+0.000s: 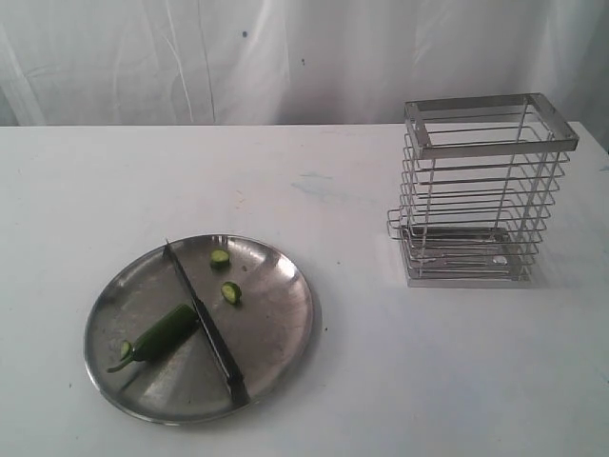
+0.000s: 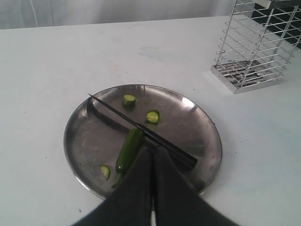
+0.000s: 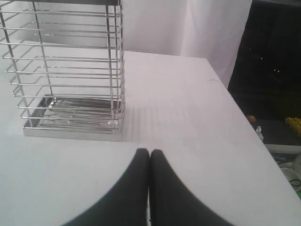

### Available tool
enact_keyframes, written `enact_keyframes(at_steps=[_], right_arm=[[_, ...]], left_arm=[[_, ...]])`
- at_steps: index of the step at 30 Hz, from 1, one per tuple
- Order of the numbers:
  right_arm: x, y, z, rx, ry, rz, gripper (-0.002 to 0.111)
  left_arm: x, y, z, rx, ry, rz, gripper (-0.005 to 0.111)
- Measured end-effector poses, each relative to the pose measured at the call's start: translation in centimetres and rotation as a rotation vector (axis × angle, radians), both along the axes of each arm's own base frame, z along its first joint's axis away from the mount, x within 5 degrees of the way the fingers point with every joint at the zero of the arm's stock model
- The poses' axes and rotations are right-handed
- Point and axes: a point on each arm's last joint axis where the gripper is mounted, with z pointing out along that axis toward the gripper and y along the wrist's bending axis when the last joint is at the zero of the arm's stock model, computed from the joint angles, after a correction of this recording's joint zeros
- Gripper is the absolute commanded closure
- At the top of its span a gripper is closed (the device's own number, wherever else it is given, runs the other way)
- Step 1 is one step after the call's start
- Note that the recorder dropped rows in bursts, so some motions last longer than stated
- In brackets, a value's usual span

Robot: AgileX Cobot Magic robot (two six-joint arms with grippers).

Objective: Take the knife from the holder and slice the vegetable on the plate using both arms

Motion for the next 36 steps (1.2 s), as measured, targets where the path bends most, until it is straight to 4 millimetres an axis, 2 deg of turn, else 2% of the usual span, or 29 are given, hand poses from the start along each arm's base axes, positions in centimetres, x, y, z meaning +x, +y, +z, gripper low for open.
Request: enact_keyframes(at_steps=[4,7,19,36], right_arm=[[0.1,0.1,0.6,-0.011,-0.064,0.010,0.108],[0.1,0.3,1.0,0.047,-0.108,0.019,0.108],[-0.2,-0.1,-0.1,0.017,0.004,-0.126,0.108],[-0.2,0.0,-0.1,0.069,0.004,-0.134,0.108]], left_arm=[[0.0,0.0,0.0,0.000,0.000,0.000,0.107],[0.0,0.0,0.0,0.000,0.000,0.000,0.107],[0.0,0.0,0.0,0.000,0.000,0.000,0.107],[0.0,0.0,0.0,0.000,-0.002,0.000,0.107]])
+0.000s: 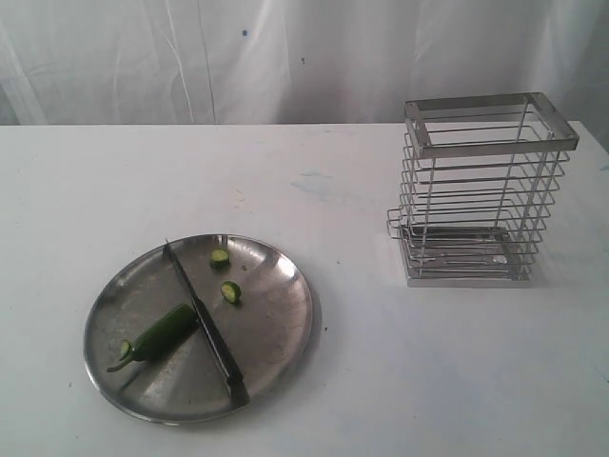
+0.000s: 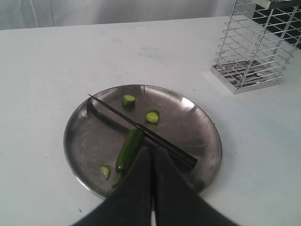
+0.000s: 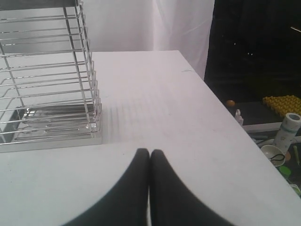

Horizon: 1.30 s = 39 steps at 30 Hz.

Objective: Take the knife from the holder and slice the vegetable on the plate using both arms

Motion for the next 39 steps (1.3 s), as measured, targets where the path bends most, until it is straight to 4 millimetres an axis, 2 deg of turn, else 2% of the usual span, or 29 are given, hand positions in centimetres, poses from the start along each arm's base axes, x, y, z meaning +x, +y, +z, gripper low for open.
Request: enact_keyframes(at_steps=[7,12,22,24,26,27,29,32,35,39], right_arm=[[0.0,0.0,0.0,0.002,0.000,-0.002,0.108],[0.0,0.0,0.0,0.002,0.001,-0.002,0.108],[0.0,0.0,0.0,0.002,0.001,-0.002,0.108],[0.0,0.0,0.0,0.002,0.001,-0.002,0.108],[0.0,0.0,0.0,0.002,0.001,-0.002,0.108],[0.0,0.0,0.0,0.002,0.001,-0.002,0.108],[0.0,0.0,0.0,0.003,0.000,-0.002,0.108],[0.0,0.0,0.0,0.003,0.000,-0.002,0.108],[0.0,0.0,0.0,0.003,0.000,-0.002,0.108],[0.0,0.0,0.0,0.004,0.000,-0.002,0.108]], left_arm=[[-0.7,1.0,0.2,0.224,-0.143,0.059,0.107],[-0.4,1.2,1.0,0.382,-0.287,0.049,0.107],[-0.5,1.3,1.3,0.461,-0.348,0.069,0.107],[-0.5,1.7,0.2,0.438,-0.313,0.114,0.107],[-0.2,2.3,-3.0,0.362,-0.182,0.191,0.107],[0.0,2.6,-5.4,0.312,-0.084,0.228,0.107],[0.0,2.8,-7.6,0.299,0.001,0.251,0.107],[0.0,3.1,-7.8,0.316,0.013,0.275,0.107],[0.1,3.1,-7.6,0.241,0.019,0.309,0.107],[0.2,3.2,-7.4,0.230,-0.011,0.320,0.107]])
